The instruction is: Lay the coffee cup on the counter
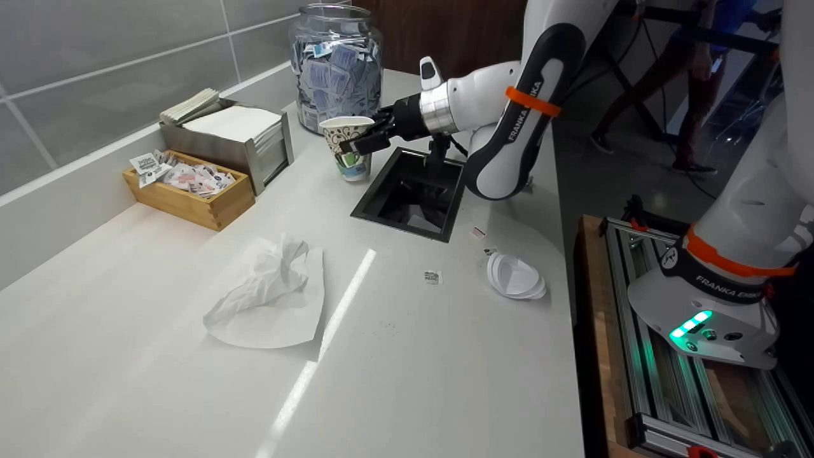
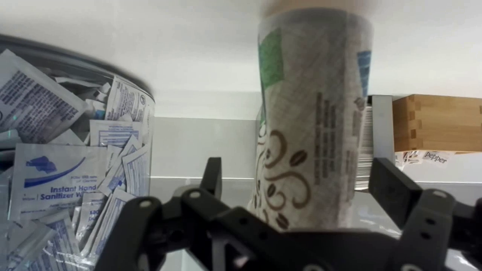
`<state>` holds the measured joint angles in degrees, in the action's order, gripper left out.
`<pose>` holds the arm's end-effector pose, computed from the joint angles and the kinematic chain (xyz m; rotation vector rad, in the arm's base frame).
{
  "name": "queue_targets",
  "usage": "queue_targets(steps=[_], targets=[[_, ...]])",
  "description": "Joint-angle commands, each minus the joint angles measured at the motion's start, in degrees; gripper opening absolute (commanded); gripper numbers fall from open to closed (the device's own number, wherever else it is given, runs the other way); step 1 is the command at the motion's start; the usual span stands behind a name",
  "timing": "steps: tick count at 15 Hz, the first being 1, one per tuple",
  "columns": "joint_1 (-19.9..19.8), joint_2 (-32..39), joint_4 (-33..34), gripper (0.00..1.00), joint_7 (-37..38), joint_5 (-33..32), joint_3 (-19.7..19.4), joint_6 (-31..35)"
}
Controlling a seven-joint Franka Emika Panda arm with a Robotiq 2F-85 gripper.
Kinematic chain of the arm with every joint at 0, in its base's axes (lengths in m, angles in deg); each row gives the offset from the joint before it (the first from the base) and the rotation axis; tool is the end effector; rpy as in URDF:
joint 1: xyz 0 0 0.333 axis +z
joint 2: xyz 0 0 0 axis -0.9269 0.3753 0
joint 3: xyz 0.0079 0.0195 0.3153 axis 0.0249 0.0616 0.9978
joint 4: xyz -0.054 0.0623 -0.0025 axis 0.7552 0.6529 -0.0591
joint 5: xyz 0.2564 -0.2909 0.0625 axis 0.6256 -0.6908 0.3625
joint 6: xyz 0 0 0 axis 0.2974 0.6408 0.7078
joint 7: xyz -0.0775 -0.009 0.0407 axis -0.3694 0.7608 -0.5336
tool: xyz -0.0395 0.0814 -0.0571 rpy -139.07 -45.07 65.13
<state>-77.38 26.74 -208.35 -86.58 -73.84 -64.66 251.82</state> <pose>0.5143 -0.0507 0.2360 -2.6126 -0.2103 -1.6444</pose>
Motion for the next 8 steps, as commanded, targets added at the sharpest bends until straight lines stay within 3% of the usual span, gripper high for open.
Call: queue_targets(steps=[1,2,3,8], targets=[[-1.5,0.8,0.5,0.99,2.5,-0.7,1.0,-2.2],[-1.7,0.9,0.6,0.74,2.9,-0.8,1.1,-2.4],[-1.7,0.9,0.7,0.72,2.8,-0.7,1.1,-2.6],[-1.9,0.9,0.8,0.33,3.3,-0.8,1.4,-2.7]])
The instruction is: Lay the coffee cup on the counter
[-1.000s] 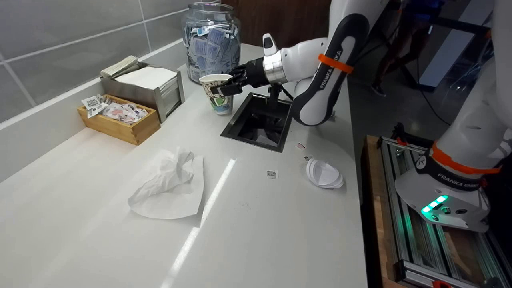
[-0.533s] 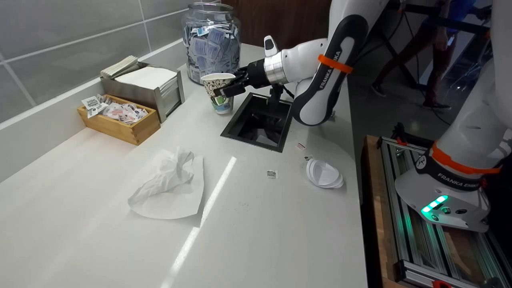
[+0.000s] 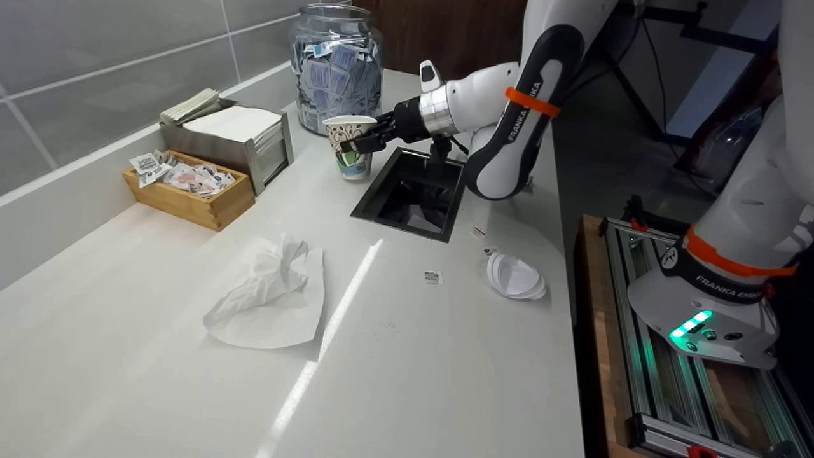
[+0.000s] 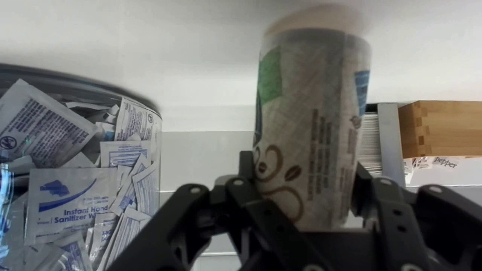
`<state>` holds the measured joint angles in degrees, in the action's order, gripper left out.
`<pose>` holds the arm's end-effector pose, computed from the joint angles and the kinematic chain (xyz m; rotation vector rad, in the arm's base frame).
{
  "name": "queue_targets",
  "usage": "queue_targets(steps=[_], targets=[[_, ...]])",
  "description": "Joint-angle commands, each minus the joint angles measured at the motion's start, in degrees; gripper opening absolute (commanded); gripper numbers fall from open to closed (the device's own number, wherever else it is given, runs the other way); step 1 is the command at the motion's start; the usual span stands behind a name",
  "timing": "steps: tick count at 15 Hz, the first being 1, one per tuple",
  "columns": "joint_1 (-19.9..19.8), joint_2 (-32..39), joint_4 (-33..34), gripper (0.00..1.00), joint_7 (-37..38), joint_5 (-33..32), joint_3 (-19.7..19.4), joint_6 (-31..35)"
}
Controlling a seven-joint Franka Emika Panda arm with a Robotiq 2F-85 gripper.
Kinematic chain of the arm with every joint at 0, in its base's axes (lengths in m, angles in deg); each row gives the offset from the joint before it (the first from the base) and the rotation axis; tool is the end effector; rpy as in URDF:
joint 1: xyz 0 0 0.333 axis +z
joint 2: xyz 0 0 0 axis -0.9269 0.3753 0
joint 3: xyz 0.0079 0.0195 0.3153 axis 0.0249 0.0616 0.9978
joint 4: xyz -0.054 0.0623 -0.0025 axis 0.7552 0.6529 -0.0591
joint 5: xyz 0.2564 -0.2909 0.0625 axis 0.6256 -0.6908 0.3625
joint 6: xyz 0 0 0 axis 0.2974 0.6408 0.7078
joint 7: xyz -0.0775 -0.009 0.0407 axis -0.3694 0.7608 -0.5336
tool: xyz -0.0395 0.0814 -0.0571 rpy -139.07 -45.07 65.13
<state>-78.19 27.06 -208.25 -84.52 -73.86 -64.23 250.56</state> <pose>0.5147 -0.0543 0.2307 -2.6236 -0.1487 -1.6027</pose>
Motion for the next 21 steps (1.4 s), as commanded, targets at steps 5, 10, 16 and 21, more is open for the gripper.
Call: queue_targets(steps=[5,10,16,21], targets=[[-1.0,0.3,0.7,0.01,1.5,-0.6,1.0,-1.8],[-0.2,-0.7,0.4,0.0,0.4,0.5,0.7,-2.7],[1.1,-2.5,-0.1,0.01,-0.7,1.9,0.7,-4.6],[4.2,-5.2,-0.8,0.01,-4.8,7.3,-0.3,-8.4]])
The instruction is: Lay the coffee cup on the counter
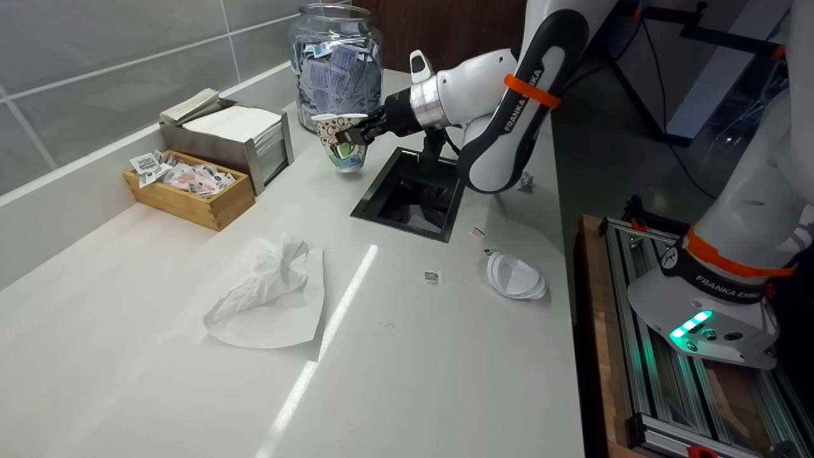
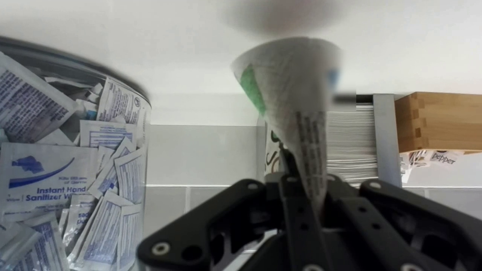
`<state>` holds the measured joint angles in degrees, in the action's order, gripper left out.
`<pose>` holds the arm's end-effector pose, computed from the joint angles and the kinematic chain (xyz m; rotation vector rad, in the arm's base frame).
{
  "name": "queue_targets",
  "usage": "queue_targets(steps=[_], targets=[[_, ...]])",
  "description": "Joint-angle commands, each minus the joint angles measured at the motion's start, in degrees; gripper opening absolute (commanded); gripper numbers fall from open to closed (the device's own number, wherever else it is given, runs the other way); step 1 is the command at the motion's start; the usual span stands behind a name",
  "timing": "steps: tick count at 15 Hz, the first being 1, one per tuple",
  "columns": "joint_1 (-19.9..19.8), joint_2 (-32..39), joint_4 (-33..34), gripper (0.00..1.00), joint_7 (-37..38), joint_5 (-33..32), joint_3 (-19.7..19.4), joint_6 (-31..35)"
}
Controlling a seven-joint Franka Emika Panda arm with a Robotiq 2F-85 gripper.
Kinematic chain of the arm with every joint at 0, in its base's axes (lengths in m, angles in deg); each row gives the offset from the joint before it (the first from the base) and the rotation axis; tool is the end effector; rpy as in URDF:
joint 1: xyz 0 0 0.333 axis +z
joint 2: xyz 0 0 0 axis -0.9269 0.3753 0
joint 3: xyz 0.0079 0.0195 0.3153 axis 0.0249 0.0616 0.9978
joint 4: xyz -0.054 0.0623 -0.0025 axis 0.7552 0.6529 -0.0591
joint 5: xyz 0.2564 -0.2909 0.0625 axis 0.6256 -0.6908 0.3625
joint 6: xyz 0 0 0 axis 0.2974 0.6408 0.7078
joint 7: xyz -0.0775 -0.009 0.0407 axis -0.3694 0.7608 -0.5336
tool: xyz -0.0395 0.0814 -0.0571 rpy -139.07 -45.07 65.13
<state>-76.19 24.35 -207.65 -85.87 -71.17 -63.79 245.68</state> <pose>0.5280 -0.0406 0.2477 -2.6616 -0.1720 -1.5835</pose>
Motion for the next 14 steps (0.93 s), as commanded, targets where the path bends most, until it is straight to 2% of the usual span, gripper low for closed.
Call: queue_targets(steps=[1,4,9,11,14], targets=[[2.9,-2.8,-1.4,0.01,-4.9,6.4,-1.1,-4.2],[3.9,-3.9,-1.7,0.01,-6.4,9.1,-1.0,-7.1],[2.4,-6.0,-1.8,0.01,-2.6,7.4,1.2,-14.0],[3.5,-6.8,-1.8,0.01,-4.3,9.1,0.3,-16.1],[9.1,-7.7,-1.9,0.01,-13.2,16.2,-5.3,-18.8]])
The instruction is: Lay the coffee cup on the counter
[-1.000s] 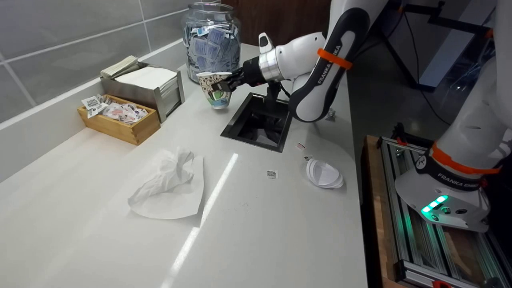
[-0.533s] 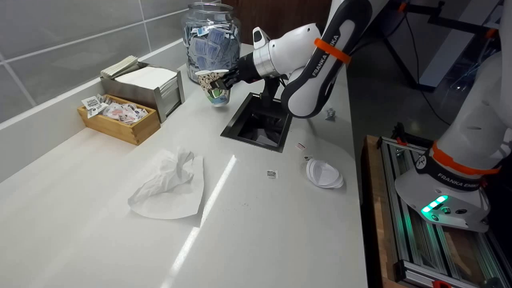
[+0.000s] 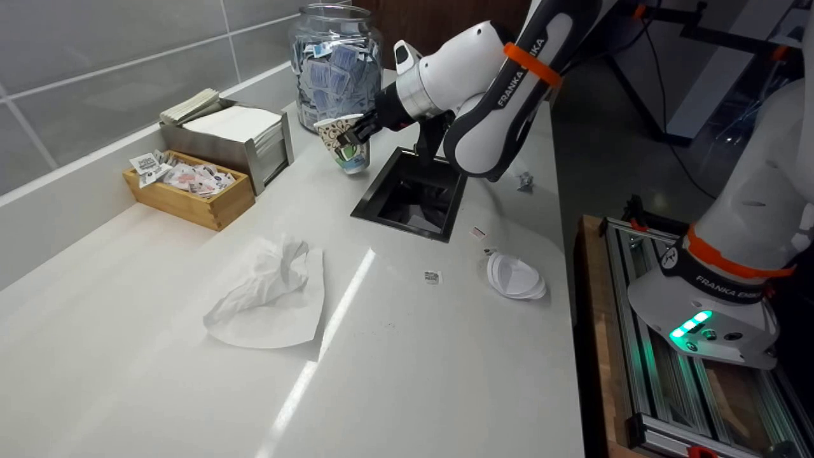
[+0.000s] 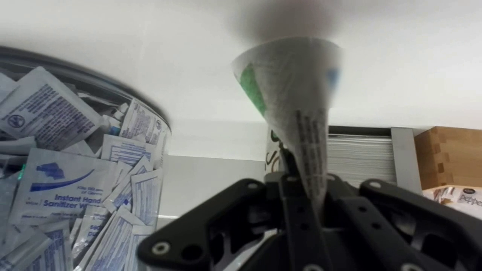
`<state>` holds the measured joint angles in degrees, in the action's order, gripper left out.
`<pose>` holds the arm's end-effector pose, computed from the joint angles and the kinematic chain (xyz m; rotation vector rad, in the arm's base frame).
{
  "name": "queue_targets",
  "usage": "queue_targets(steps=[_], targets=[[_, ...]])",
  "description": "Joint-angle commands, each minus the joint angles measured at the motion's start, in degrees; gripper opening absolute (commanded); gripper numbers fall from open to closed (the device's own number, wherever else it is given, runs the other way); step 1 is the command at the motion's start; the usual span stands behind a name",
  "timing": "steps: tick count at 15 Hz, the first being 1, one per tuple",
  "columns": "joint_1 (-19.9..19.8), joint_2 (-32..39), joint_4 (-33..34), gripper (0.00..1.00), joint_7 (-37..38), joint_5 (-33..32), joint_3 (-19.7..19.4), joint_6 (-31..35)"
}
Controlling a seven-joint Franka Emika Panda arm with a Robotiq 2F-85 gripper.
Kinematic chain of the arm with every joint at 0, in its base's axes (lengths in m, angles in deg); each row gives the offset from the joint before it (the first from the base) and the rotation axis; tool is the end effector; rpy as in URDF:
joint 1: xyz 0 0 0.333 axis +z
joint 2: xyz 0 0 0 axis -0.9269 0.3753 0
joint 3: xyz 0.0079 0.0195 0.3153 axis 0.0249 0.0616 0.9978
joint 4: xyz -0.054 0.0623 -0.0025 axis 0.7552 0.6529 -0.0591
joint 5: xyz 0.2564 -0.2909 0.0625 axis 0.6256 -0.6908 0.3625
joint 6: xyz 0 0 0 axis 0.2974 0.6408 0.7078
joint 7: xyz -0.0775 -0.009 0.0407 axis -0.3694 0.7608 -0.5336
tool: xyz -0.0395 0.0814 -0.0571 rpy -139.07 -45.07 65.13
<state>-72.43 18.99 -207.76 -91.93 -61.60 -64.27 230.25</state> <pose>0.5431 -0.0353 0.2620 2.7781 0.1447 1.3475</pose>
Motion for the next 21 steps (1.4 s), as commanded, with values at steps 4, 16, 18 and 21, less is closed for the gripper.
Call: queue_targets(steps=[4,16,18,21], targets=[[15.2,-0.8,-1.7,0.01,-20.5,18.7,-13.0,-3.8],[27.9,2.8,-0.2,0.3,-33.9,31.1,-18.8,-4.0],[28.1,2.8,0.0,0.44,-33.7,30.7,-18.5,-4.1],[28.7,3.1,0.2,0.66,-33.9,30.2,-18.6,-5.0]])
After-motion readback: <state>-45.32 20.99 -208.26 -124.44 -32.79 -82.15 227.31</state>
